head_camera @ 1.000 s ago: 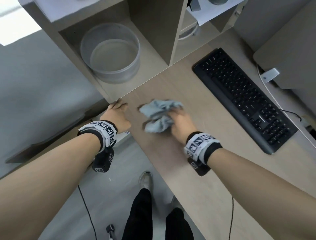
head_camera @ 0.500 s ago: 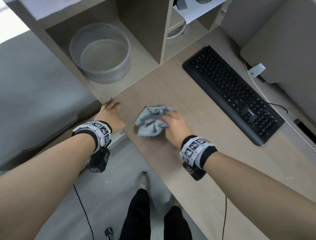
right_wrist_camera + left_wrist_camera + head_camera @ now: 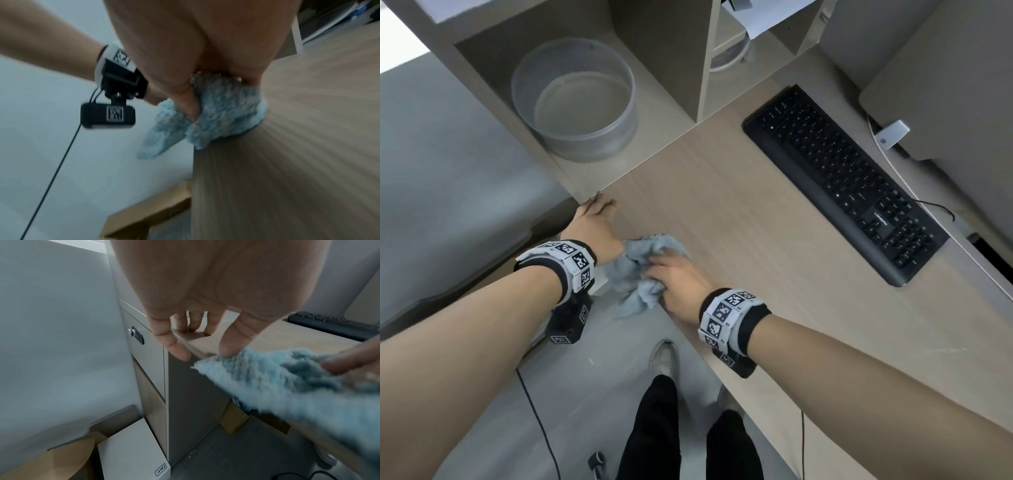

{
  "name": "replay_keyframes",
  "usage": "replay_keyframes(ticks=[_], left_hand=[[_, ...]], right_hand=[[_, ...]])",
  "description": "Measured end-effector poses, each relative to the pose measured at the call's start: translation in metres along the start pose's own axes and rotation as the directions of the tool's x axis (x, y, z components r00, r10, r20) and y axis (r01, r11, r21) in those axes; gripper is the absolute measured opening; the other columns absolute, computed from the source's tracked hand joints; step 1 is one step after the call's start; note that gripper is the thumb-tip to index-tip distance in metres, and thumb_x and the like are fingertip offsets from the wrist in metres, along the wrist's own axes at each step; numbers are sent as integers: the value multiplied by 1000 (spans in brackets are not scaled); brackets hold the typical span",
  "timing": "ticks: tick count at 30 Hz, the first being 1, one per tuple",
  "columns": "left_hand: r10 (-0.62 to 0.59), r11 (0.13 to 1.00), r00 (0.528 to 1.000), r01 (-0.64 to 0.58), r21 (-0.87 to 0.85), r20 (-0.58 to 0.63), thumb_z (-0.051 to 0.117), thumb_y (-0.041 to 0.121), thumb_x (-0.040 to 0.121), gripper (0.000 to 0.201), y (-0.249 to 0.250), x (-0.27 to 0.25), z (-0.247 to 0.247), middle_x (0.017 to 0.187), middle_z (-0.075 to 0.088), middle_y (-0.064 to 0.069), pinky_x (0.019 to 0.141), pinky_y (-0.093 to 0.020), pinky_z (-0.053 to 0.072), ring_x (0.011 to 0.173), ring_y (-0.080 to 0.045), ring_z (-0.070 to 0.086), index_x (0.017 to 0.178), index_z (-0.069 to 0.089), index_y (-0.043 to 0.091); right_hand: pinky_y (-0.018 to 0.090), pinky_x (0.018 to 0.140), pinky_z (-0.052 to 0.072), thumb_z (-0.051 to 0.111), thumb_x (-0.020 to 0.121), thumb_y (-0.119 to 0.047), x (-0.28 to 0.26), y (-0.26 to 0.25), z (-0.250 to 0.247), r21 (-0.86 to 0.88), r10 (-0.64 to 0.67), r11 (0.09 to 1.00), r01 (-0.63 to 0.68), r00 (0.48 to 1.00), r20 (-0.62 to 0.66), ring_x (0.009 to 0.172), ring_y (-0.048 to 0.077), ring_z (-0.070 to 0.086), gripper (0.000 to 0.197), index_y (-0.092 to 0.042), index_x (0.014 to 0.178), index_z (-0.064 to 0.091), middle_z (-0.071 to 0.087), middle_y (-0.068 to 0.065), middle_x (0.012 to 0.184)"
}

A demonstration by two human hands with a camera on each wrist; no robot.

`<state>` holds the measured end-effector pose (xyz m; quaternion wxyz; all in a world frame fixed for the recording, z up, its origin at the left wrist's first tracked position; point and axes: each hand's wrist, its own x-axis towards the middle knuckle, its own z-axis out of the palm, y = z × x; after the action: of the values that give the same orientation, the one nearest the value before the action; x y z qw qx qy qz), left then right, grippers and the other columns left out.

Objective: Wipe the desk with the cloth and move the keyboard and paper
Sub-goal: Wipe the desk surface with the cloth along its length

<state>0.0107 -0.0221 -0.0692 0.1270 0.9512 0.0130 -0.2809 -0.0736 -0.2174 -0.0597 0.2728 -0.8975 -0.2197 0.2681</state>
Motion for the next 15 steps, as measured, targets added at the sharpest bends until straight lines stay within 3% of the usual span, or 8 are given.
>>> replay_keyframes(ticks=[2, 4, 7, 9, 12, 15], left_hand=[[16, 1000, 1000, -16, -15, -1, 53, 26, 73, 89, -4, 0, -2, 164, 5, 2, 121, -30, 10, 150, -16, 1, 155, 19, 24], [14, 999, 999, -15, -45, -35, 56, 25, 72, 89, -8, -2, -1, 164, 8, 7, 121, -32, 16, 149, -14, 3, 154, 21, 27], [21, 996, 998, -26, -83, -66, 56, 27, 70, 90, -8, -6, 5, 162, 9, 14, 118, -41, 26, 148, -11, 2, 153, 22, 30], [35, 997, 998, -39, -68, -59, 56, 29, 69, 91, -10, -6, 7, 162, 8, 14, 116, -44, 30, 147, -12, 0, 153, 21, 30], [63, 998, 997, -63, 0, -42, 59, 26, 71, 91, -13, -4, 5, 161, 7, 14, 111, -46, 37, 146, -14, 1, 153, 19, 30], [76, 997, 996, -74, 33, -38, 58, 23, 71, 90, -16, -3, 1, 160, 8, 13, 108, -45, 41, 146, -16, 2, 153, 21, 29]], right_hand=[[48, 112, 33, 55, 80, 8, 2, -2, -21, 59, 39, 998, -34, 995, -89, 136, 32, 39, 46, -7, 122, 64, 53, 13, 140], [38, 115, 26, 53, 85, 7, 8, 22, -56, 12, 175, 984, -176, 962, -208, 139, 31, 36, 47, -3, 130, 59, 48, 14, 144], [37, 112, 30, 55, 82, 2, 19, 85, -103, 22, 368, 916, -401, 818, -442, 134, 36, 40, 50, -4, 131, 57, 50, 15, 143], [38, 113, 30, 58, 82, -4, 39, 116, -116, 5, 428, 871, -492, 752, -502, 133, 37, 38, 52, -7, 134, 56, 48, 15, 144], [41, 118, 23, 54, 85, -8, 75, 120, -121, -83, 485, 816, -572, 756, -439, 142, 36, 23, 57, -16, 141, 48, 35, 10, 154], [46, 121, 15, 52, 91, -13, 107, 77, -103, -152, 406, 868, -472, 853, -327, 150, 32, 11, 57, -23, 146, 40, 24, 7, 160]])
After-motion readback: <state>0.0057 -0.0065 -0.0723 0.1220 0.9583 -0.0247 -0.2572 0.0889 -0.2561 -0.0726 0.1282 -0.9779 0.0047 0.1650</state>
